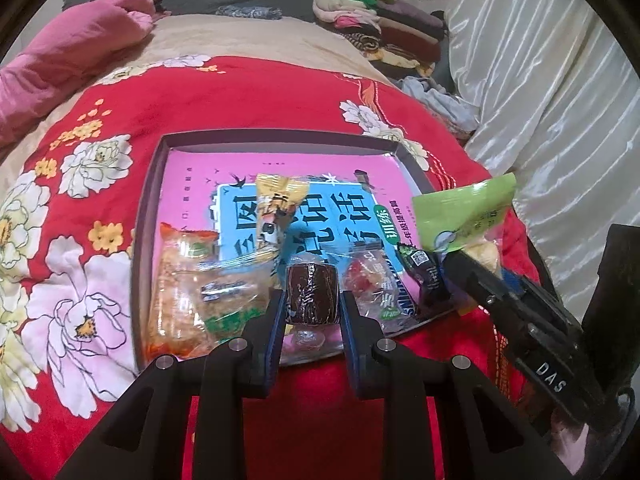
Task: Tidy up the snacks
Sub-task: 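Carry the dark candy in the left gripper over the tray while the right carries the green bag, then open the left gripper to drop the dark candy in the tray while the right releases the green bag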
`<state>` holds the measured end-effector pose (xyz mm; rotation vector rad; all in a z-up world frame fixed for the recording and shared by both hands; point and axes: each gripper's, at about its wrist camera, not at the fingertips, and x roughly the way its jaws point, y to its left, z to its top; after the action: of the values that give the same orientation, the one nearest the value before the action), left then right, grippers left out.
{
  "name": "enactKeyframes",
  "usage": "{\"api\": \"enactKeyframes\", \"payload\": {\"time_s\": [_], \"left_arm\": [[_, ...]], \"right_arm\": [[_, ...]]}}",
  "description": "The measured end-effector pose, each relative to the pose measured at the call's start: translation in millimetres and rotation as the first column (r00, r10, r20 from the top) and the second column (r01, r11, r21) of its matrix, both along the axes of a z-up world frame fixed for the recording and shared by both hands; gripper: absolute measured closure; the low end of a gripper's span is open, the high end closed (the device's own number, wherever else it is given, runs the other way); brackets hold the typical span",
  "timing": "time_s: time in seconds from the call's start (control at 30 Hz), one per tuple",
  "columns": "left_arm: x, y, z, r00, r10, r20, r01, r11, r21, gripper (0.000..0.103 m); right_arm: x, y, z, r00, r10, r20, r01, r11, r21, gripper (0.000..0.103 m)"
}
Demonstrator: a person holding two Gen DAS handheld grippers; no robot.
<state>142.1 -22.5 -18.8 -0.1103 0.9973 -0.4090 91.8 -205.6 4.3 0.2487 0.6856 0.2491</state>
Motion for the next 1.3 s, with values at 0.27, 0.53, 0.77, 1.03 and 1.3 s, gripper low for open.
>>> {"api": "enactKeyframes", "payload": {"time_s": [0.27,0.53,0.77,1.03,1.3], "left_arm": [[5.1,-9.2,-9.6,1.0,-0.006,-0.02,0.006,1.0,0.008,0.076],[9.8,-9.9,-21.8,0.999,0.003,-0.045,-0.002,1.0,0.025,0.076],[10.4,-11.6,-26.9,0.999,-0.005,-0.053,0.007,1.0,0.029,0.076],[10.8,-10.9,-26.1,0.998,-0.001,-0.059,0.002,1.0,0.022,0.076],[10.9,-10.3,-25.9,0.998,0.001,-0.06,0.0,1.0,0.022,0.076]], "right_arm": [[4.9,5.3,-6.0,1.0,-0.006,-0.02,0.005,0.999,-0.045,0.07],[11.3,16.7,-16.8,0.998,0.013,-0.056,-0.019,0.995,-0.098,0.07],[14.4,19.2,-23.2,0.997,0.014,-0.071,-0.022,0.993,-0.118,0.07],[13.3,25.0,-22.9,0.997,0.02,-0.071,-0.03,0.988,-0.152,0.069],[13.8,23.3,-22.4,0.997,0.017,-0.081,-0.028,0.989,-0.145,0.068]]}}
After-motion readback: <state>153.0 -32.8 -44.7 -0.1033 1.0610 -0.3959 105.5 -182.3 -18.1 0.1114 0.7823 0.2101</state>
